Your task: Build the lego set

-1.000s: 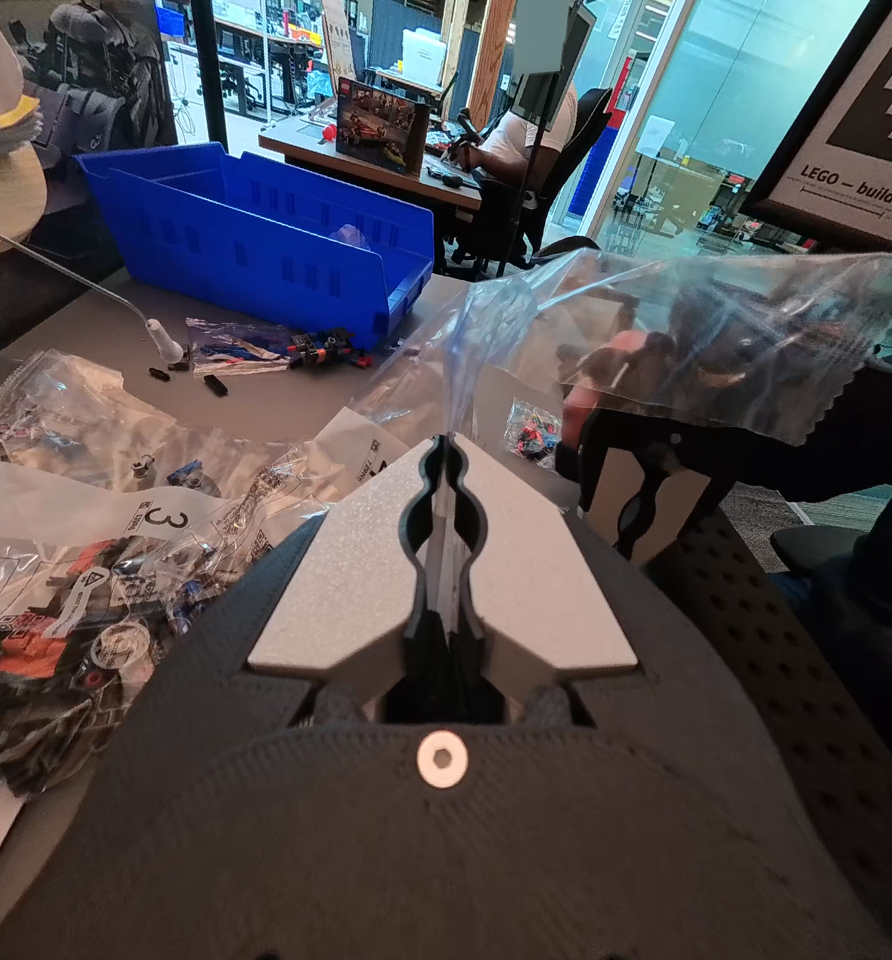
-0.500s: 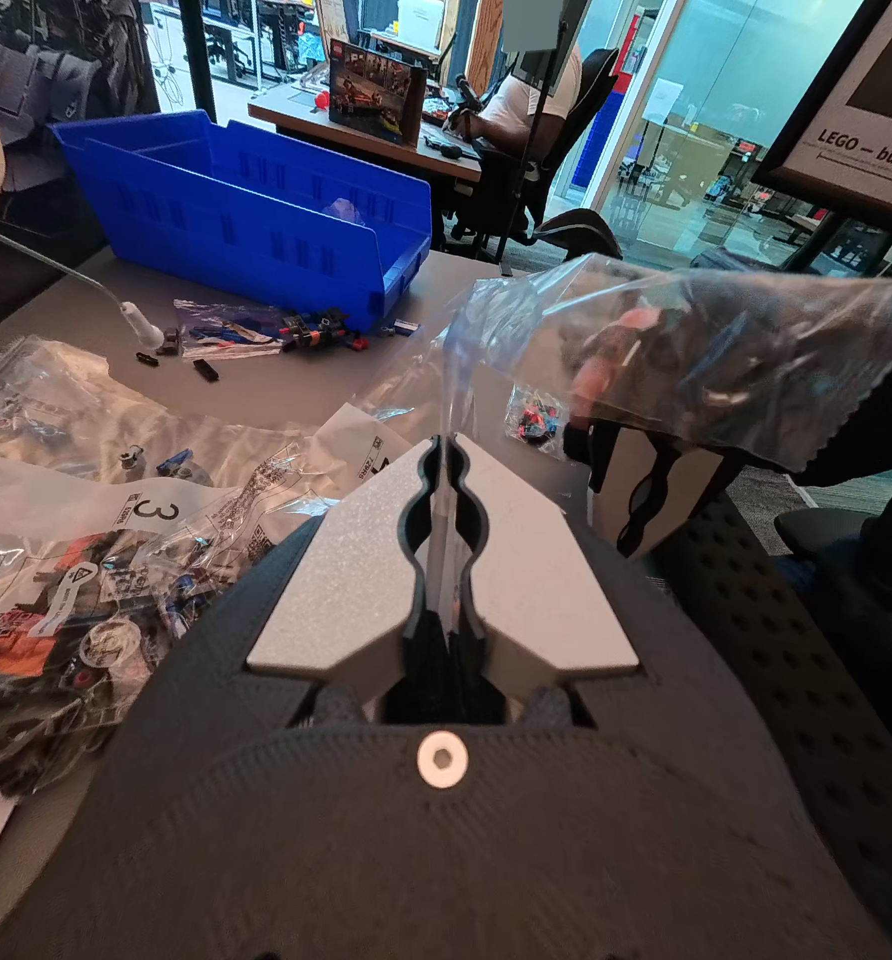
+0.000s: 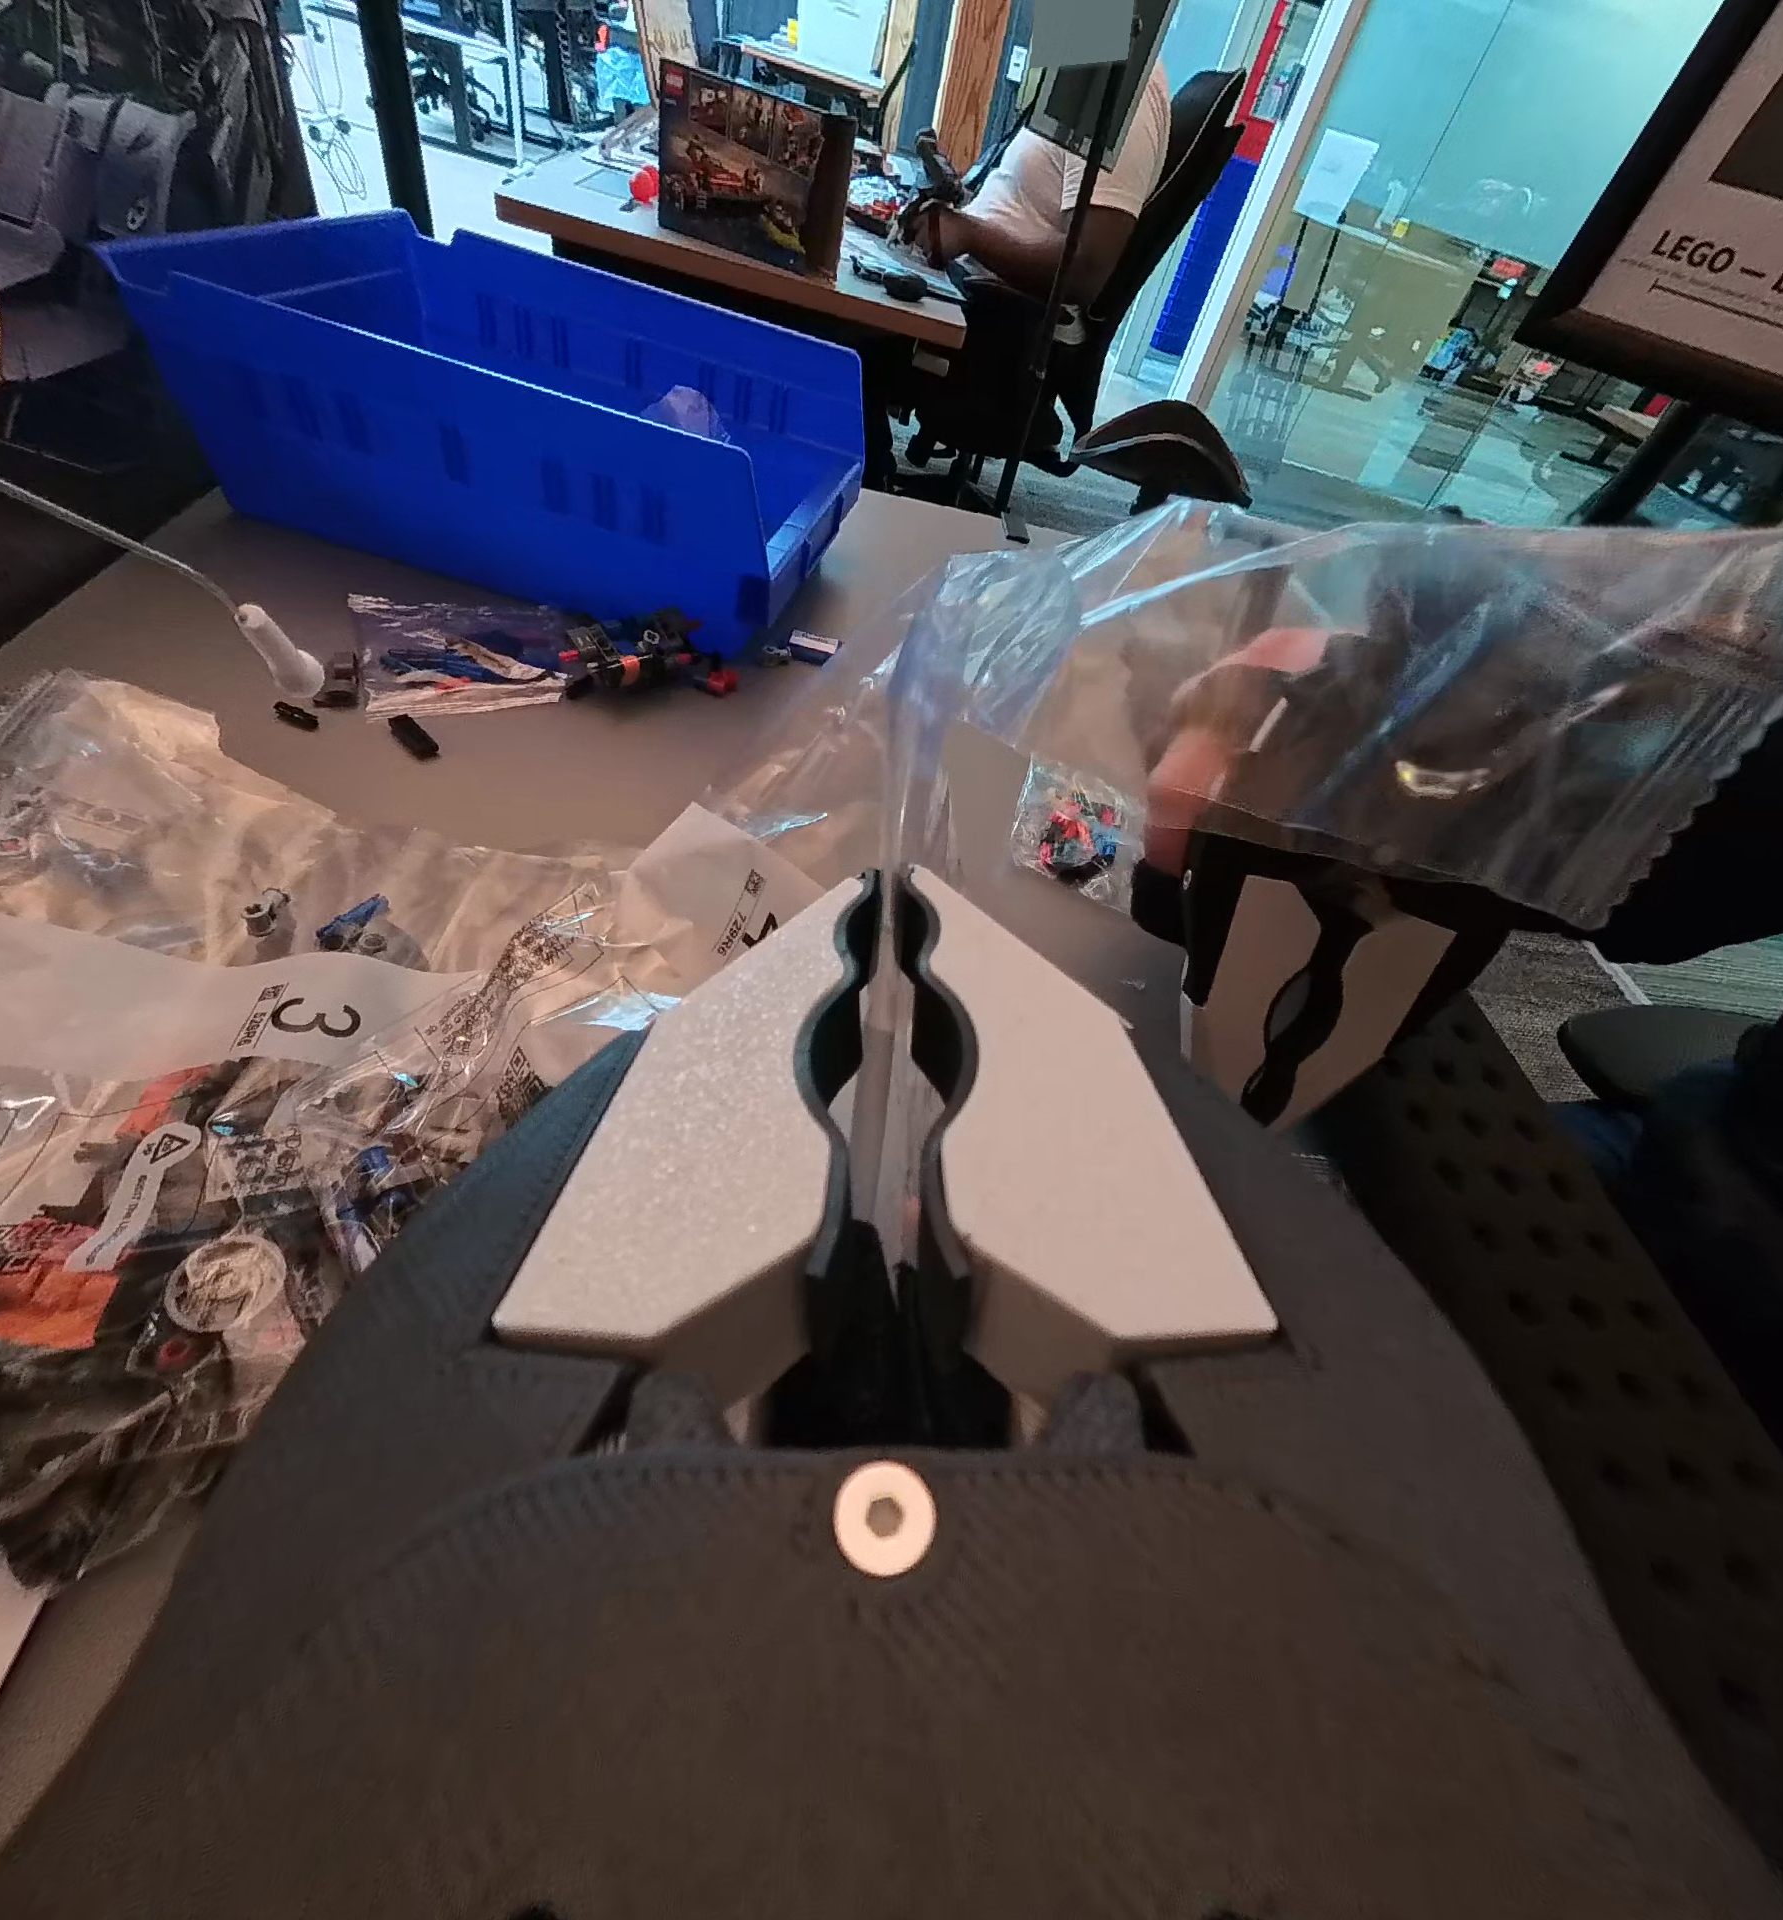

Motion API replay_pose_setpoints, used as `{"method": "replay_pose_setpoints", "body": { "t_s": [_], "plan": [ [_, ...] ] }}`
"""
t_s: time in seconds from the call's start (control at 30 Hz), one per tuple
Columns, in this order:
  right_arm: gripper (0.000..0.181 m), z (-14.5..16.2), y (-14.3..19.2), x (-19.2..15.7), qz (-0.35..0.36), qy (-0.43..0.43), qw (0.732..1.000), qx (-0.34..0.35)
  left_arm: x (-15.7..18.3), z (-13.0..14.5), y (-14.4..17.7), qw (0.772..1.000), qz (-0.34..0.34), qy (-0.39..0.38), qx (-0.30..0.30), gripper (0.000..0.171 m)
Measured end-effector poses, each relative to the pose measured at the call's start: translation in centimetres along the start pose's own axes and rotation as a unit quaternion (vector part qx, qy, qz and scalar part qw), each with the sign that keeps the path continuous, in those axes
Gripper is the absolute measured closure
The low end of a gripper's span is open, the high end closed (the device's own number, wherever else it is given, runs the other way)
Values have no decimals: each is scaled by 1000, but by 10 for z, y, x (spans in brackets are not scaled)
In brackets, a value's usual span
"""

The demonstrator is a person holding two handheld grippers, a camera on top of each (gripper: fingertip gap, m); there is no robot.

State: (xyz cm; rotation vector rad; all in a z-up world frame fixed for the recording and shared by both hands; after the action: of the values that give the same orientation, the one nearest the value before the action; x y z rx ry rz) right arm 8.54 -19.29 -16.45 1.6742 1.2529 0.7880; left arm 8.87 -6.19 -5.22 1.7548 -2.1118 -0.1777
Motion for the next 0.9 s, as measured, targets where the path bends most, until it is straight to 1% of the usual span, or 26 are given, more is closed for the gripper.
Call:
{"method": "replay_pose_setpoints", "body": {
  "t_s": [0.57,0.7,0.9],
  "plan": [
    [181,-3,2,1,8,8,1000,3,-1,2,-1,1000,0,4,-3,169],
    [181,2,16,16,29,-14,999,16,-2,1,0,1000,-1,4,-1,169],
    [172,12,47,44,63,-64,995,46,-2,2,-1,1000,0,4,-3,169]
  ]
}}
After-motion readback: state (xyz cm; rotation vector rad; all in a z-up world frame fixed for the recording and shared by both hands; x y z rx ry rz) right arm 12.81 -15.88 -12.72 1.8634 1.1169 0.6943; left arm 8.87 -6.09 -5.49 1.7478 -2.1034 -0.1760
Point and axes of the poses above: each gripper's, where its closed fingertips meet, y back along the fingers, z out of its underside, x = y × z across the jaws, the point moved 1 cm from there along y, back along the fingers, and after that the axes turned 5 degrees about -x, right-handed, at the moved point
